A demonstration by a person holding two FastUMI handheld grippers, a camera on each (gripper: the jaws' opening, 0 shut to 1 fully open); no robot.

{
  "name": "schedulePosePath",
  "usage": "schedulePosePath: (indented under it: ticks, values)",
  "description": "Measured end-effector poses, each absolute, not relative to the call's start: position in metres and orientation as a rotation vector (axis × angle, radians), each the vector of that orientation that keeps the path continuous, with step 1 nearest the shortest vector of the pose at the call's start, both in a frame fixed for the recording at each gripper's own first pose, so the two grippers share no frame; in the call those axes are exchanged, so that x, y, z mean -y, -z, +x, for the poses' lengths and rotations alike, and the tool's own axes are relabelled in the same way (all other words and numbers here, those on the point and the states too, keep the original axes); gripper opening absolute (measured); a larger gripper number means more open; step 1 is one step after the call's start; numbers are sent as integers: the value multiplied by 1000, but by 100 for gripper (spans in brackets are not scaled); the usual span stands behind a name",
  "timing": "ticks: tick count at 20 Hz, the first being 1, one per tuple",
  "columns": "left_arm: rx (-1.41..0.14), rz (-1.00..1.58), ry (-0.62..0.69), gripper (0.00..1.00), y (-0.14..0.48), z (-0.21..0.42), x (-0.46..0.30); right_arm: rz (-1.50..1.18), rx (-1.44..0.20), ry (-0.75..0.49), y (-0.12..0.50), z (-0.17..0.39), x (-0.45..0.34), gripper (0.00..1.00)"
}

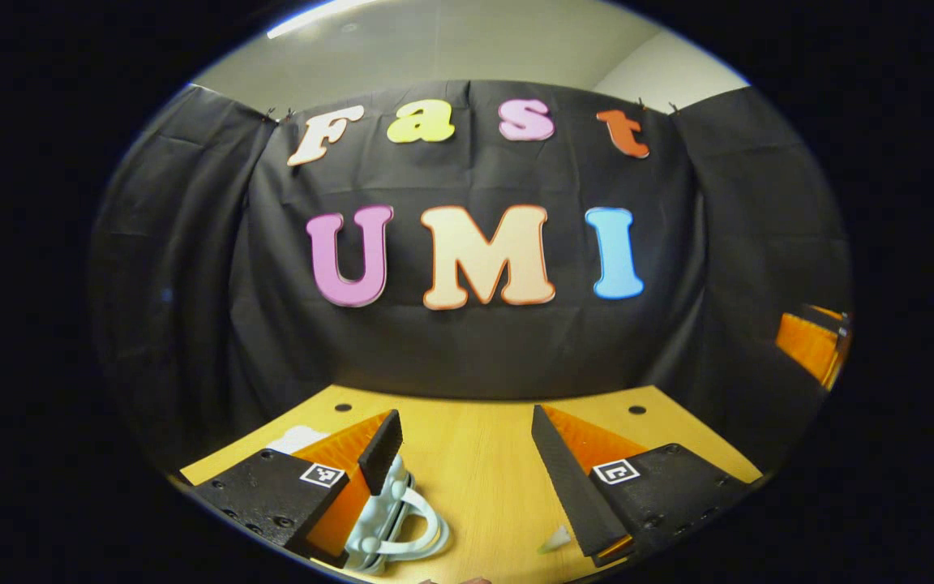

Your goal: First open the suitcase, pack the skin care products into it, and then close the suitcase.

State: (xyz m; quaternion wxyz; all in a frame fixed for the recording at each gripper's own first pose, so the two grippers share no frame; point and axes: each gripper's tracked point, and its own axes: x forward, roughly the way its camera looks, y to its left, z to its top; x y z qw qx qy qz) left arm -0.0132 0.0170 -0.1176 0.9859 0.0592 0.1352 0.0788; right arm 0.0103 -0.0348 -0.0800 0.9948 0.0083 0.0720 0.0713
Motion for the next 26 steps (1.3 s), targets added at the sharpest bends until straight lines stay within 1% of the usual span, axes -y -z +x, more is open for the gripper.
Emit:
schedulePosePath:
  ticks: [4,5,7,8,9,13,15,16,17,19,20,21,22,23,24,25,26]
  values:
    - [-420,127,-125,95,171,-17,-27,96,-169,-66,84,12,48,99]
    - [-449,116,-121,95,182,-16,-31,103,-178,-53,88,10,48,99]
    - [-526,112,-129,95,206,-16,-39,83,-211,-21,100,10,50,97]
    - [-575,110,-130,97,220,-18,-42,78,-231,-15,106,8,49,97]
    - [-623,107,-121,94,234,-19,-43,79,-243,-12,108,6,47,97]
    - [-788,121,-143,89,279,-23,-59,46,-242,10,110,5,43,97]
    - [-872,93,-149,84,300,-31,-62,44,-258,9,116,5,39,97]
    - [-917,81,-147,84,311,-36,-63,44,-266,9,118,6,36,97]
    - [-947,73,-143,79,319,-38,-63,45,-273,8,121,6,35,97]
    - [-986,65,-140,81,329,-39,-65,46,-287,1,125,6,30,97]
    - [-1000,58,-138,77,336,-39,-67,41,-289,-2,127,7,28,97]
    - [-1014,47,-131,65,341,-39,-68,32,-293,-3,130,5,26,97]
    - [-1028,40,-129,62,343,-39,-68,24,-299,-6,132,5,25,97]
    - [-1031,47,-136,47,344,-38,-73,21,-306,-9,135,5,23,97]
    - [-1034,66,-147,40,345,-37,-78,23,-314,-12,137,4,22,95]
    - [-1042,84,-149,24,346,-37,-82,22,-320,-13,140,4,21,95]
    - [-1053,81,-140,13,346,-39,-81,22,-323,-13,142,4,21,97]
